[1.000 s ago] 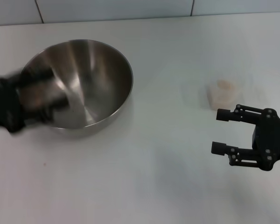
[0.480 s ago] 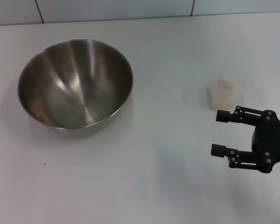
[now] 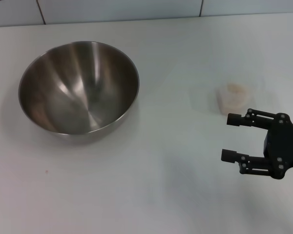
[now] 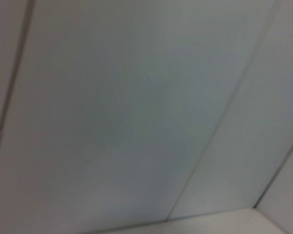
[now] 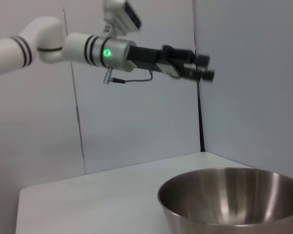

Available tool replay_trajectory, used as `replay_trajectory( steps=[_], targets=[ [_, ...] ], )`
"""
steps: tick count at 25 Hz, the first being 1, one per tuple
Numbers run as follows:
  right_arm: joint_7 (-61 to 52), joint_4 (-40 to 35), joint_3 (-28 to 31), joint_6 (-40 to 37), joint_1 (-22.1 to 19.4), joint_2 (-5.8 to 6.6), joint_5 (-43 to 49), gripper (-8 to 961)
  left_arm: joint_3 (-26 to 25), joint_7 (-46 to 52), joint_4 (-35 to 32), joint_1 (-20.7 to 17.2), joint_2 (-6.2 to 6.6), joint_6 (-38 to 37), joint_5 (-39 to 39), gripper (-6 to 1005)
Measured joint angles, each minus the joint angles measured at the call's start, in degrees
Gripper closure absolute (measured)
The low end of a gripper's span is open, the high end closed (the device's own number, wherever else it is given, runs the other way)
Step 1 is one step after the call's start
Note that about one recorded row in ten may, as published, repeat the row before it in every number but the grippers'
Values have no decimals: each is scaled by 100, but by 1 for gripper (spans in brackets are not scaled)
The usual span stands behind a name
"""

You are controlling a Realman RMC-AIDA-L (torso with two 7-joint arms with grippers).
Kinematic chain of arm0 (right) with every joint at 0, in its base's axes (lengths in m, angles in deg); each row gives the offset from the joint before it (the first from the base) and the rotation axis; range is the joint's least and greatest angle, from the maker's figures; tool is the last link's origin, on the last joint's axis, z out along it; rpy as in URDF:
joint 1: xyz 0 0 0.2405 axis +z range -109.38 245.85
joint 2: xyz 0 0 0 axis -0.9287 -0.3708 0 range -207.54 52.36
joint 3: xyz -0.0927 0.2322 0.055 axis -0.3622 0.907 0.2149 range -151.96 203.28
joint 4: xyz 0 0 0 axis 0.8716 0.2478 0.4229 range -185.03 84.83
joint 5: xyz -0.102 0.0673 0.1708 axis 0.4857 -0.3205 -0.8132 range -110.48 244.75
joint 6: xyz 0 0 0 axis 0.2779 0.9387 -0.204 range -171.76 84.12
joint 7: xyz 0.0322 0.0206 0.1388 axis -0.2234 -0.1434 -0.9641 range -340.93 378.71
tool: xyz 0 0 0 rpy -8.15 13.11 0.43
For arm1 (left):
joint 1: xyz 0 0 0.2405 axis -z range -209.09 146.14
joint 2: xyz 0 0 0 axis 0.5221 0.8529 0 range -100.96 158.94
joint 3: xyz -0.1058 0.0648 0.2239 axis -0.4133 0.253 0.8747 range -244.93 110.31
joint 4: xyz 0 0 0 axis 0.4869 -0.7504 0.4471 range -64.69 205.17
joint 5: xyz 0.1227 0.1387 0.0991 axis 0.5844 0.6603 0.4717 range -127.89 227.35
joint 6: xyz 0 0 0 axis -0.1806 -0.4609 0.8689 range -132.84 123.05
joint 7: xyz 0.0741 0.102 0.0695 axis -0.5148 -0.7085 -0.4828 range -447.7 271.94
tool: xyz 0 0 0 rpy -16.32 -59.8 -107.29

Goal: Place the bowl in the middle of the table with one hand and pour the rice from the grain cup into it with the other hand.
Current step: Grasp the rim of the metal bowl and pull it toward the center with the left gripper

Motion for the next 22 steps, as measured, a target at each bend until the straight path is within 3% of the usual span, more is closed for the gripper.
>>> replay_trajectory(
  steps=[4,6,12,17,22],
  targets=[
    [151,13,-8,7,13,-2,-4,198,40,1028,76,255,211,-35,992,244],
    [263,81,8,11,22,-6,-6,198,53,1333,106,351,237,-167,1450,245],
    [496,307,42,88,81,2,-28,199,284,1964,31,556,103,-785,2630,249],
    [748,498,42,255,110,2,-32,199,489,2181,36,702,-63,-863,3508,252],
    [870,574,41,279,138,5,-36,199,500,2218,67,819,-155,-814,3868,255]
  ],
)
